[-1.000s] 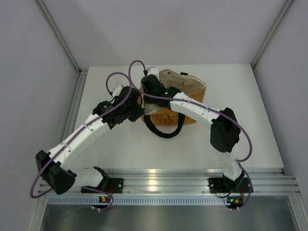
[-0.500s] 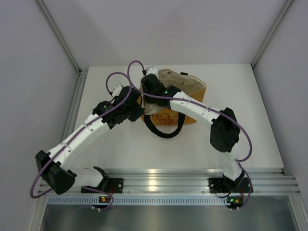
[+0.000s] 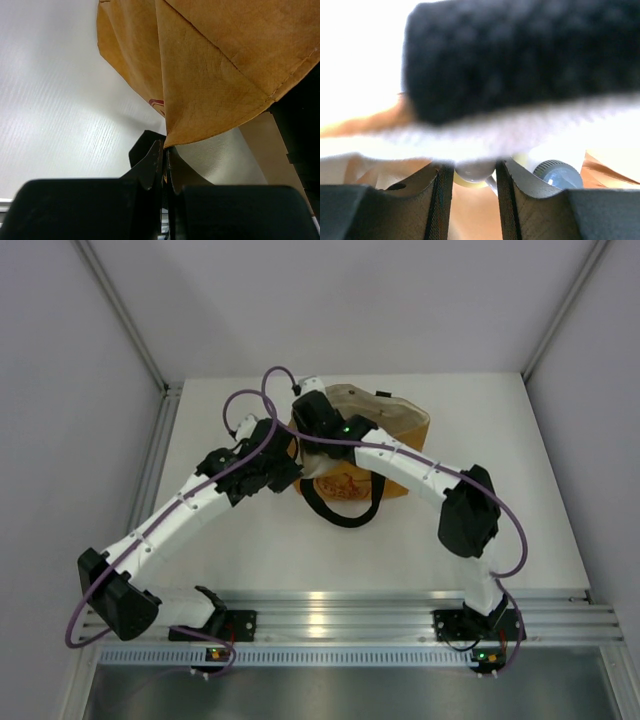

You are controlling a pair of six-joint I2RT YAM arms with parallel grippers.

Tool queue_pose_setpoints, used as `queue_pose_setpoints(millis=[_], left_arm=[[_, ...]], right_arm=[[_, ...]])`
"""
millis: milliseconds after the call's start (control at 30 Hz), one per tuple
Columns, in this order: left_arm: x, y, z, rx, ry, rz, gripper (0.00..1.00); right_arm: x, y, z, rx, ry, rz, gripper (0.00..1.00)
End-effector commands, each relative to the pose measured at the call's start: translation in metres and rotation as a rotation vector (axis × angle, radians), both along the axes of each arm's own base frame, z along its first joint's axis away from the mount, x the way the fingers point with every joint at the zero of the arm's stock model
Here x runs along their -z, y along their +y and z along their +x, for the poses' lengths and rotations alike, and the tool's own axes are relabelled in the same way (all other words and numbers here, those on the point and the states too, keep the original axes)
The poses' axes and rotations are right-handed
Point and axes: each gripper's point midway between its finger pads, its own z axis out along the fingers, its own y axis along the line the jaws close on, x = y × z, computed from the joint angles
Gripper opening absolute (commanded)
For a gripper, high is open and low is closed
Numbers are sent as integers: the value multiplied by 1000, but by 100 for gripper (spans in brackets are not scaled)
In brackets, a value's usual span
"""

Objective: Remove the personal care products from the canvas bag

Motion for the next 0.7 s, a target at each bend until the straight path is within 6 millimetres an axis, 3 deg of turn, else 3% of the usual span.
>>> queue_pose_setpoints(millis=[0, 300, 667], left_arm=[[-11, -3, 5, 6, -25, -3, 0], [-14, -5, 7, 5, -31, -5, 0], [-11, -6, 7, 4, -21, -9, 0]], right_arm=[[-129, 1, -5, -8, -228, 197, 0], [-146, -1, -10, -26, -250, 228, 0], [-179, -8, -21, -42, -289, 280, 0]])
